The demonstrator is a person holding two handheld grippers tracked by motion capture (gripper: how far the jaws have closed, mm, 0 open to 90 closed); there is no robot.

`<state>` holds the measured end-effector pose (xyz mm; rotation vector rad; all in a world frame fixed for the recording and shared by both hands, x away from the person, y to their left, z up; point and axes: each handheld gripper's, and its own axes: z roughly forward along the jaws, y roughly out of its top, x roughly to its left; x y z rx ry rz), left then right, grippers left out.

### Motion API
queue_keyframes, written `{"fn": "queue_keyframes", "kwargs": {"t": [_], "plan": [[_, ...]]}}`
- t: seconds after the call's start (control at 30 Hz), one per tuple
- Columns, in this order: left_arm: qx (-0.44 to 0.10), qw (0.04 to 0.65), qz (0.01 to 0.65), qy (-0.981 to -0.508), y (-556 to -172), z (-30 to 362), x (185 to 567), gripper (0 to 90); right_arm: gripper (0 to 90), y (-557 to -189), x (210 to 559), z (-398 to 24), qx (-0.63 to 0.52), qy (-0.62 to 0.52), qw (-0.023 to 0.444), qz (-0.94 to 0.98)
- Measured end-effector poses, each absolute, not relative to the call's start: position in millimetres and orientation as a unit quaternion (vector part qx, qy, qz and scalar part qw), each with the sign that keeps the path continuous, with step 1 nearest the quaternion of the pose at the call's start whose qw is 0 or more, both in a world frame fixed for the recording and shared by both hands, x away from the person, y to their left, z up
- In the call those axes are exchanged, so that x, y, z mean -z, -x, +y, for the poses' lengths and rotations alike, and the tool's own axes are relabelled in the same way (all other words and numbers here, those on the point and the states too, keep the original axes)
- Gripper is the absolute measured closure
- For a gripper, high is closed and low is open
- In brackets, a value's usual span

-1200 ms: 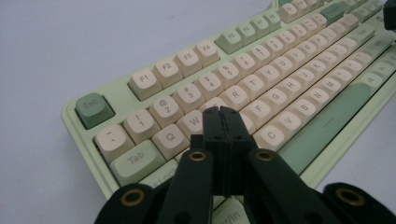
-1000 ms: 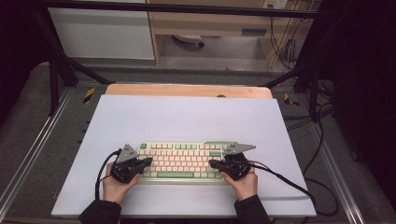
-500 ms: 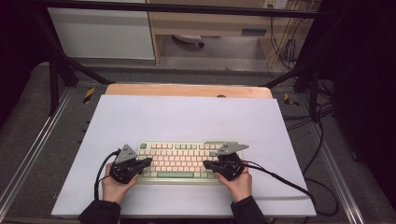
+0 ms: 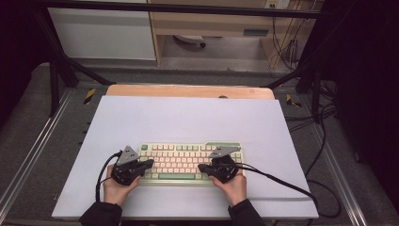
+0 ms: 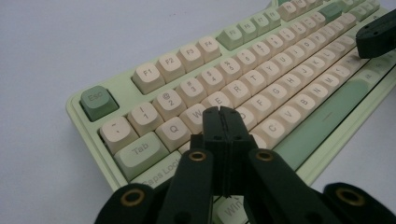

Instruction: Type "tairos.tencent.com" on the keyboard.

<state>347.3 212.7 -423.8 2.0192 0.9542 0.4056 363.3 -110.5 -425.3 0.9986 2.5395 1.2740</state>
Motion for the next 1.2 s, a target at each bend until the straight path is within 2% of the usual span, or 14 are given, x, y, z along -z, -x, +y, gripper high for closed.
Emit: {"fn": "queue_keyframes", "kwargs": {"t": [0.63, 1.2], "plan": [[-0.163, 0.422, 0.381, -0.806, -347, 212, 424, 90.0, 90.0, -364, 434, -107, -0.415, -0.327, 0.065, 0.847], [-0.163, 0.423, 0.379, -0.807, -346, 212, 423, 90.0, 90.0, -363, 420, -120, -0.421, -0.330, 0.082, 0.841]]}}
